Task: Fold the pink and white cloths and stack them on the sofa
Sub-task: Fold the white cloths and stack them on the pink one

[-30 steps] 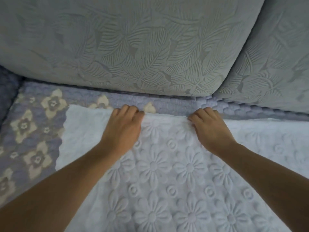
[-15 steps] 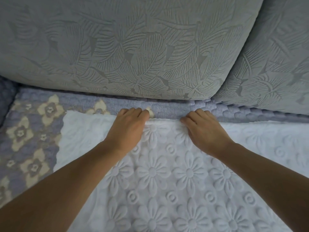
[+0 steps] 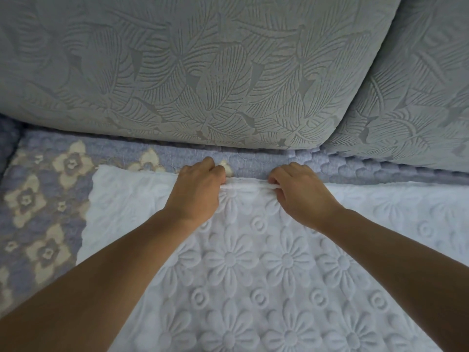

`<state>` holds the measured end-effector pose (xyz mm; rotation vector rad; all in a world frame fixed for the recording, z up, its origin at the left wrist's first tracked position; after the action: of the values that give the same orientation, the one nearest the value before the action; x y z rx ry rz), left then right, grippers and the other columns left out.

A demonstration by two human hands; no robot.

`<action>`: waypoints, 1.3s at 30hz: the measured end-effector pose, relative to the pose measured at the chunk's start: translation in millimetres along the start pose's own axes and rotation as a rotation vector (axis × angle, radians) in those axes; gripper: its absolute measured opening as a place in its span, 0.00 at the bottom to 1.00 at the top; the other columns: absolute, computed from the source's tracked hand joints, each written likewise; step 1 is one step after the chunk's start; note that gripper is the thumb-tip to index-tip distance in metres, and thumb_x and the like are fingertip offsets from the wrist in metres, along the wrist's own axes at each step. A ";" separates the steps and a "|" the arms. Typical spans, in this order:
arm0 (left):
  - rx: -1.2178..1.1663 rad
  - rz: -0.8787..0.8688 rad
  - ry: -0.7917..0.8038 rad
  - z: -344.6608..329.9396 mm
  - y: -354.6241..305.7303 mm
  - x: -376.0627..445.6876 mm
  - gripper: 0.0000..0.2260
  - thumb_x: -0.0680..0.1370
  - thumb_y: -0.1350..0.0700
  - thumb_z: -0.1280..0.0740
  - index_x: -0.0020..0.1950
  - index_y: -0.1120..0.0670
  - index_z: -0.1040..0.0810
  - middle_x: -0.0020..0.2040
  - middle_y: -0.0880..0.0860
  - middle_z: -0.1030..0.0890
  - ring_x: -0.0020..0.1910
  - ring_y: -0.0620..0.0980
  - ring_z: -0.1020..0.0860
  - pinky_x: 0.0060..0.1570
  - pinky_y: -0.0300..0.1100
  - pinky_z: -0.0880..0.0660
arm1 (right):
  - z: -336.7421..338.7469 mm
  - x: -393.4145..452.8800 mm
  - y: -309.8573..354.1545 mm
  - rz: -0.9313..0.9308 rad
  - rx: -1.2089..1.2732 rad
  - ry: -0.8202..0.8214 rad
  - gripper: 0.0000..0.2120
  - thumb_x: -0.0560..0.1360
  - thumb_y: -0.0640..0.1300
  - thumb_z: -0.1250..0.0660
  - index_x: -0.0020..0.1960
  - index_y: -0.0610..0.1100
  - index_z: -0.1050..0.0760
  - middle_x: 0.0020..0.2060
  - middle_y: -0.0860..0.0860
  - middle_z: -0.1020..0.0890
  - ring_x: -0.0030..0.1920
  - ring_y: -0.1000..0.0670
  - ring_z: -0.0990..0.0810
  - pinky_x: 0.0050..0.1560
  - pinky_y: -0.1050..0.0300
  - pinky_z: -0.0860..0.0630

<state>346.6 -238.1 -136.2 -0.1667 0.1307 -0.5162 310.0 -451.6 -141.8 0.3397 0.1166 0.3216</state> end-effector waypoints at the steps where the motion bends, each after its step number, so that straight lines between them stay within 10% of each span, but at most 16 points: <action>1: 0.021 -0.007 0.003 0.0 -1.1 0.1 0.11 0.63 0.69 0.27 0.39 0.56 0.23 0.36 0.53 0.26 0.31 0.56 0.25 0.35 0.46 0.31 | -0.8 2.0 -0.2 -0.014 0.019 0.019 0.11 0.72 0.33 0.33 0.50 0.46 0.23 0.41 0.52 0.21 0.43 0.48 0.26 0.48 0.49 0.27; 7: 0.081 0.007 -0.042 4.9 -10.0 -2.6 0.16 0.60 0.70 0.28 0.42 0.55 0.26 0.33 0.52 0.26 0.29 0.56 0.26 0.34 0.43 0.39 | 2.1 8.1 -2.1 -0.097 0.100 0.085 0.11 0.69 0.31 0.35 0.43 0.47 0.26 0.38 0.54 0.24 0.42 0.49 0.27 0.46 0.49 0.26; 14: -0.082 0.141 0.019 1.1 -4.6 -1.5 0.07 0.69 0.63 0.31 0.45 0.54 0.22 0.40 0.51 0.25 0.40 0.56 0.23 0.43 0.47 0.33 | 14.9 5.9 -17.0 -0.205 0.233 0.158 0.06 0.80 0.50 0.34 0.54 0.48 0.21 0.46 0.55 0.18 0.47 0.52 0.22 0.46 0.55 0.29; 18: 0.041 0.020 -0.052 6.5 -13.1 -6.8 0.10 0.77 0.49 0.34 0.40 0.54 0.21 0.35 0.53 0.23 0.33 0.56 0.24 0.36 0.45 0.33 | 13.3 2.9 -12.5 -0.224 0.137 0.098 0.02 0.78 0.45 0.31 0.49 0.47 0.22 0.43 0.52 0.16 0.45 0.47 0.20 0.43 0.54 0.28; 23: 0.075 0.011 -0.105 1.2 -12.0 -9.7 0.06 0.73 0.56 0.26 0.40 0.54 0.21 0.34 0.52 0.24 0.32 0.55 0.25 0.35 0.46 0.33 | 3.9 -1.0 -5.4 -0.323 0.150 0.007 0.12 0.72 0.32 0.32 0.38 0.46 0.31 0.36 0.51 0.21 0.37 0.48 0.24 0.38 0.52 0.26; 39: -0.006 -0.017 -0.182 -23.9 -23.5 -19.2 0.14 0.73 0.62 0.34 0.57 0.54 0.22 0.56 0.52 0.22 0.57 0.57 0.25 0.53 0.51 0.30 | -3.0 -11.2 -18.5 -0.016 -0.208 -0.182 0.14 0.64 0.29 0.31 0.46 0.43 0.24 0.33 0.49 0.24 0.32 0.45 0.28 0.44 0.52 0.29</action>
<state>314.8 -251.6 -153.6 -0.2201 -0.0466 -0.5154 304.3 -470.9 -150.4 0.1605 -0.0924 0.2833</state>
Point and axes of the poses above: each hand's wrist, its own x-axis towards the middle knuckle, its own z-axis out of the back of the hand, y = z × x, the point moved 4 cm from there along x, towards the middle knuckle
